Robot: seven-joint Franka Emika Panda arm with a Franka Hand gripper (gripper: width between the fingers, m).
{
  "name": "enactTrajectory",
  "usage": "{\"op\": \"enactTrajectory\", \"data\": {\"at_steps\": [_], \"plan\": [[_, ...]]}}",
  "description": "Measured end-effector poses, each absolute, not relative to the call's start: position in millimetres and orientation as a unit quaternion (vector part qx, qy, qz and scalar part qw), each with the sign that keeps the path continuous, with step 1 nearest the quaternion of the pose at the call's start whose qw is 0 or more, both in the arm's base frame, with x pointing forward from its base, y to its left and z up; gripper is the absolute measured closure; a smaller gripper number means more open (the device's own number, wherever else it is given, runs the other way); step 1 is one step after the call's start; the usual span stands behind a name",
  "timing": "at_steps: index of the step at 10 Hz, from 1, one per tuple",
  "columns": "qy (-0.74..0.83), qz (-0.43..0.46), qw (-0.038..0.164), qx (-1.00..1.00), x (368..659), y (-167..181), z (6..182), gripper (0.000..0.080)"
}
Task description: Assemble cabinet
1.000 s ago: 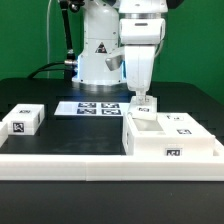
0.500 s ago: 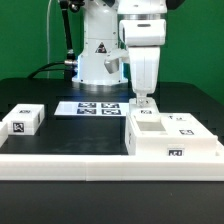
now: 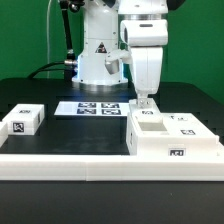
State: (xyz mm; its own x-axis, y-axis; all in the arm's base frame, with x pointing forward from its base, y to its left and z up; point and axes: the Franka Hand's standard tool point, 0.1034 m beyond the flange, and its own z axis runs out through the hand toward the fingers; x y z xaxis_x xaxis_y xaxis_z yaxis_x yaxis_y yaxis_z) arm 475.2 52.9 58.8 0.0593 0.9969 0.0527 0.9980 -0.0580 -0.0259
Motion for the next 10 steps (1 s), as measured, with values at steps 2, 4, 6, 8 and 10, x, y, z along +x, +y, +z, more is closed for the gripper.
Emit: {"op": "enactTrajectory", "data": {"at_steps": [2, 4, 6, 8, 10], "plan": [[-0.689, -0.016, 0.027, -0.724, 494.9, 53.4, 58.6, 0.0729], [-0.693, -0.026, 0.025, -0.720, 515.7, 54.4, 59.2, 0.0729], [-0.695, -0.027, 0.025, -0.718, 520.1, 54.4, 59.4, 0.0729], [-0.695, -0.027, 0.025, -0.718, 520.1, 54.4, 59.4, 0.0729], [-0.695, -0.027, 0.025, -0.718, 521.0, 54.4, 59.1, 0.0729]]}}
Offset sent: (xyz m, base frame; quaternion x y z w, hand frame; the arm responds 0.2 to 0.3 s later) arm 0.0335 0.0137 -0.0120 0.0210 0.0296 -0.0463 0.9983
